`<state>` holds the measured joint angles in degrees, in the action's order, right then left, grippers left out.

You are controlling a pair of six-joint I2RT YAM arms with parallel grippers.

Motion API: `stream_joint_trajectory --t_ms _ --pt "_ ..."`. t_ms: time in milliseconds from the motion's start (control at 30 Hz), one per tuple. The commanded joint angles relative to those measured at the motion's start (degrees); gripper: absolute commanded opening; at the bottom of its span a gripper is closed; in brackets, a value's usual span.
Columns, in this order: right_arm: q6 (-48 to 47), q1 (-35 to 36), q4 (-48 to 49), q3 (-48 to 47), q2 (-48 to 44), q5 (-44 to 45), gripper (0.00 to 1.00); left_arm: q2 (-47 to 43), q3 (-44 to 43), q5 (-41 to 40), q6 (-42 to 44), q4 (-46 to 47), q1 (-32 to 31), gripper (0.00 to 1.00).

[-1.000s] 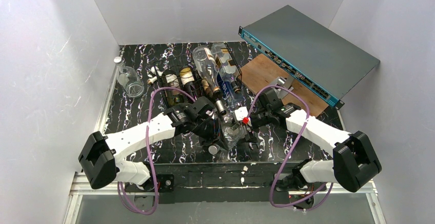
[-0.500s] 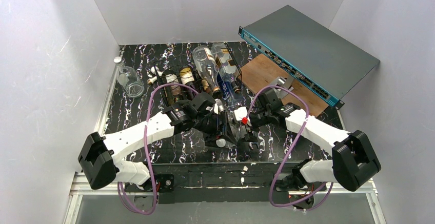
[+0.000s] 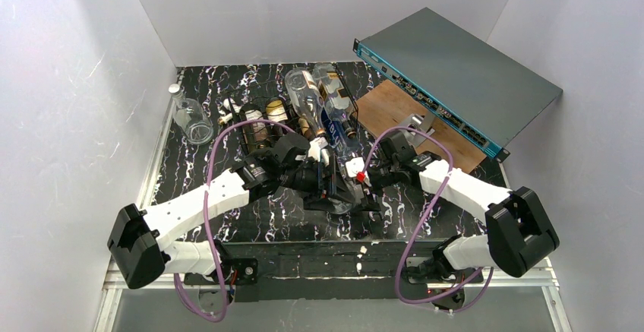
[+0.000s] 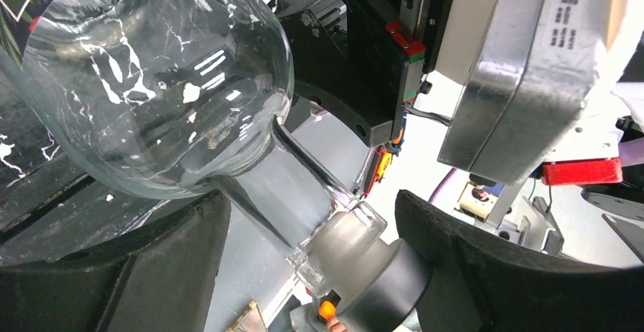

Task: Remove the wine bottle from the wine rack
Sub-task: Place the wine bottle at the center of the board.

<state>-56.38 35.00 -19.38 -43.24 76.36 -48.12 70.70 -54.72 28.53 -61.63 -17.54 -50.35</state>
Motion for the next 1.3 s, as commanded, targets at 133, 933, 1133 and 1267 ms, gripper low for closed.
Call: stream_joint_trajectory --t_ms 133,933,1133,1267 --pt "1.1 -0.7 -0.9 -0.3 1.3 -3.8 1.00 -1.7 1.0 -0.4 9.6 1.9 0.9 0.85" --pt "-4.7 -6.0 -7.1 -1.8 0.8 -6.7 1.00 -20.7 11.5 -15.1 27.7 14.3 0.9 0.98" --pt "-5.8 -6.3 -8.3 -2.1 0.7 -6.5 1.00 -21.9 15.0 -16.5 28.4 20.5 0.9 0.98" --pt "-6.3 -6.4 -8.7 -2.2 0.6 -6.5 1.00 -21.4 14.6 -15.5 32.0 21.1 1.0 0.98"
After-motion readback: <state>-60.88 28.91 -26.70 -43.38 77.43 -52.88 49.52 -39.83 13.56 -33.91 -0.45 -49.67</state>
